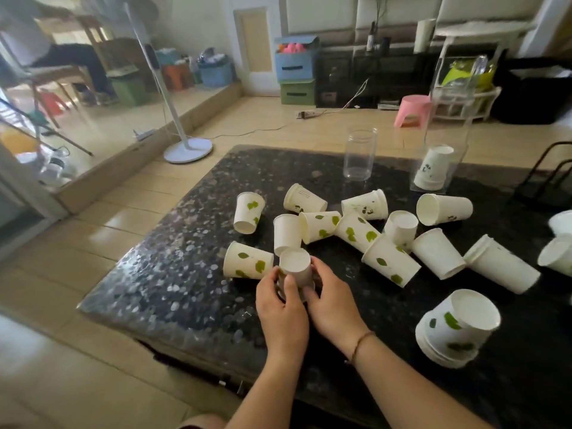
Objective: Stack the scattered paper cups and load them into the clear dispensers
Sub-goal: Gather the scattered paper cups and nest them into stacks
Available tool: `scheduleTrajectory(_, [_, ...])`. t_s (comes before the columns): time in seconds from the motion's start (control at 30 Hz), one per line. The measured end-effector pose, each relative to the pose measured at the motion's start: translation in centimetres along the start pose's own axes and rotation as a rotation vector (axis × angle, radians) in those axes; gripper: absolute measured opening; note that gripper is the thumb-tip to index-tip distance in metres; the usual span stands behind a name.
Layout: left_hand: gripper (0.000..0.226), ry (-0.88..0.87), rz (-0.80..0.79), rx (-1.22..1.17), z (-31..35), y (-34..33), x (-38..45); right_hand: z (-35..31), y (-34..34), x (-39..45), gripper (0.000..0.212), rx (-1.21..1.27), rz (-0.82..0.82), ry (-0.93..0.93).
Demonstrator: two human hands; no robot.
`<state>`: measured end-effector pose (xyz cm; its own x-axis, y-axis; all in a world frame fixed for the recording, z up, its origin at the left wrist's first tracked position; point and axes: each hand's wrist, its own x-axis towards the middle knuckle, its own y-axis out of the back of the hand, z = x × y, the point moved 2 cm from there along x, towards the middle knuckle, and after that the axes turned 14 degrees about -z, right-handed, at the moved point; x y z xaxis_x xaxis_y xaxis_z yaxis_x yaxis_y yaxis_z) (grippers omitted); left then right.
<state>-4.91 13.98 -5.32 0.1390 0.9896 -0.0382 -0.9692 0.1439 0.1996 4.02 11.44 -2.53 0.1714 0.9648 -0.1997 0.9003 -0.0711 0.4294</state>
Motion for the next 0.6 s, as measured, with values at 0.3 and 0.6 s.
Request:
scheduleTrajectory(0.3, [0.052,-0.633,-0.285,0.065,8.5,-4.4,-6.1,-2.3,10.9,-11.5,0.059,-0.361,0.441,0.318])
scheduleTrajectory(0.6, [0.068,-0.571,-0.658,0.26,6.2,-10.7,-9.1,5.4,15.3,-16.4,0.056,-0.253,0.431,0.106])
